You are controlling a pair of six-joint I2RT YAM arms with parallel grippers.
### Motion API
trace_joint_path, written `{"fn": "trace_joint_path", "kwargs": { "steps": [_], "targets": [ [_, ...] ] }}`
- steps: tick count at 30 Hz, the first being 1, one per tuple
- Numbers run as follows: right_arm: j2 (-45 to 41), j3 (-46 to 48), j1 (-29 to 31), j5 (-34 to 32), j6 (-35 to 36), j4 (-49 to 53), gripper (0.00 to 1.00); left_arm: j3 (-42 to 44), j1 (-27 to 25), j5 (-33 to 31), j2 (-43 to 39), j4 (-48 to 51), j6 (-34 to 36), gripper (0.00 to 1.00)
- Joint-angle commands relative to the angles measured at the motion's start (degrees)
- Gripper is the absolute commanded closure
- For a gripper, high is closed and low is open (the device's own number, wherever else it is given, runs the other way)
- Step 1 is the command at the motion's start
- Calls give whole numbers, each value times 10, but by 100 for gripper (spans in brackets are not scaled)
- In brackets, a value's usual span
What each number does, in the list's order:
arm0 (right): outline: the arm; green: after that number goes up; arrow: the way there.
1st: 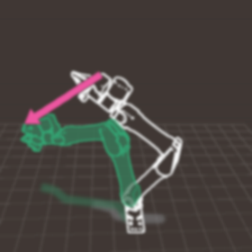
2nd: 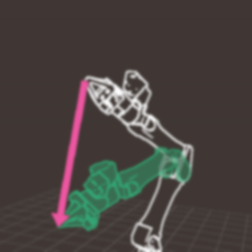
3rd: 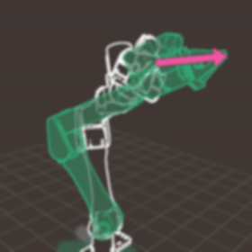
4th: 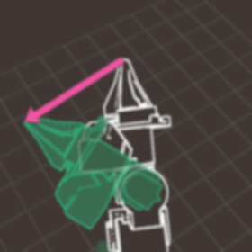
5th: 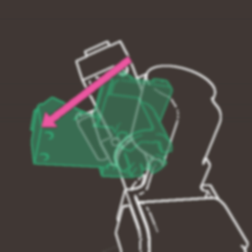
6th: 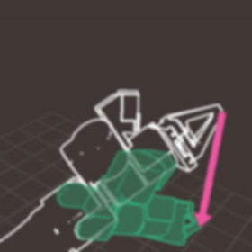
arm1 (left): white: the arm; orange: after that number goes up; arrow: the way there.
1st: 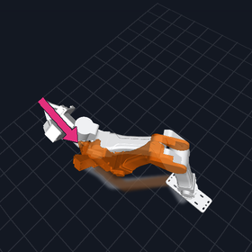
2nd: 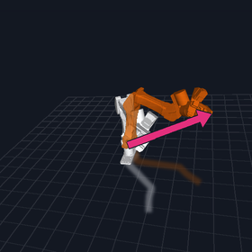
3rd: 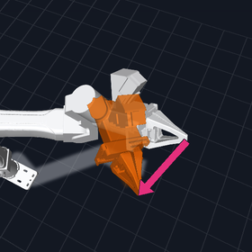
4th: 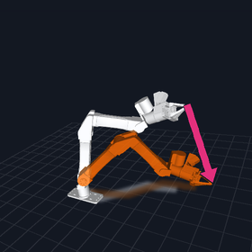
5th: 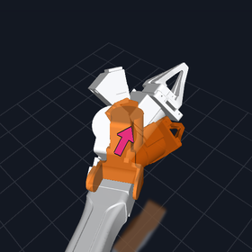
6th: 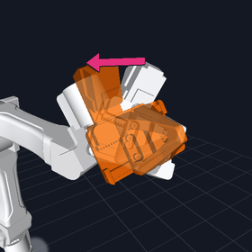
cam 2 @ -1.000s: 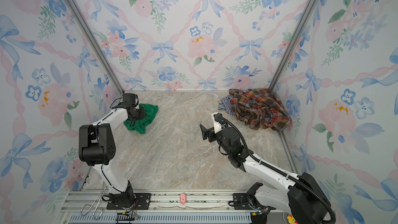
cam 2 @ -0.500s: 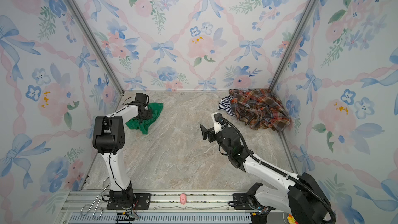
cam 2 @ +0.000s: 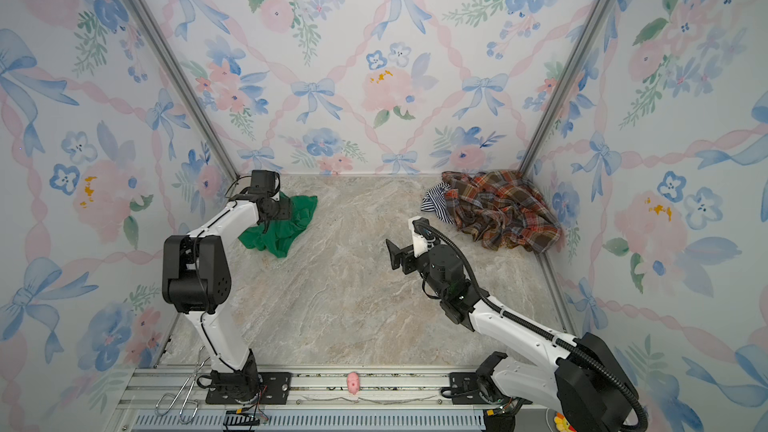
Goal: Pick out a specific cloth from the pile
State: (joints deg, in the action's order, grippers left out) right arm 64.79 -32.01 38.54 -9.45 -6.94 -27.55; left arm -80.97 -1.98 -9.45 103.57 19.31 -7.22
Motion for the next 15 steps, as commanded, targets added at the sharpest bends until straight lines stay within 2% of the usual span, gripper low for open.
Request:
{"fn": "trace_joint_path", "kwargs": {
  "steps": [1,3,6,9,12,13,15],
  "targets": [
    [-2,-6,-16,11,-22,-9,3,33,-14,42,-86,-88,-11,8],
    [1,-5,-24,18,-30,-10,3,51,-18,65,-115,-102,-26,2],
    [0,-1,-34,25,-42,-15,3,94,-26,82,-169,-126,-38,2],
    [-10,4,-46,38,-62,-17,3,188,-41,61,-257,-191,-33,2],
    [-30,13,-64,61,-89,-26,3,326,-49,32,-343,-311,-5,2],
    [-33,18,-68,58,-93,-31,3,359,-60,6,-355,-358,21,2],
    [-31,26,-78,57,-107,-41,3,373,-86,-34,-347,-386,79,2]
  ]
}}
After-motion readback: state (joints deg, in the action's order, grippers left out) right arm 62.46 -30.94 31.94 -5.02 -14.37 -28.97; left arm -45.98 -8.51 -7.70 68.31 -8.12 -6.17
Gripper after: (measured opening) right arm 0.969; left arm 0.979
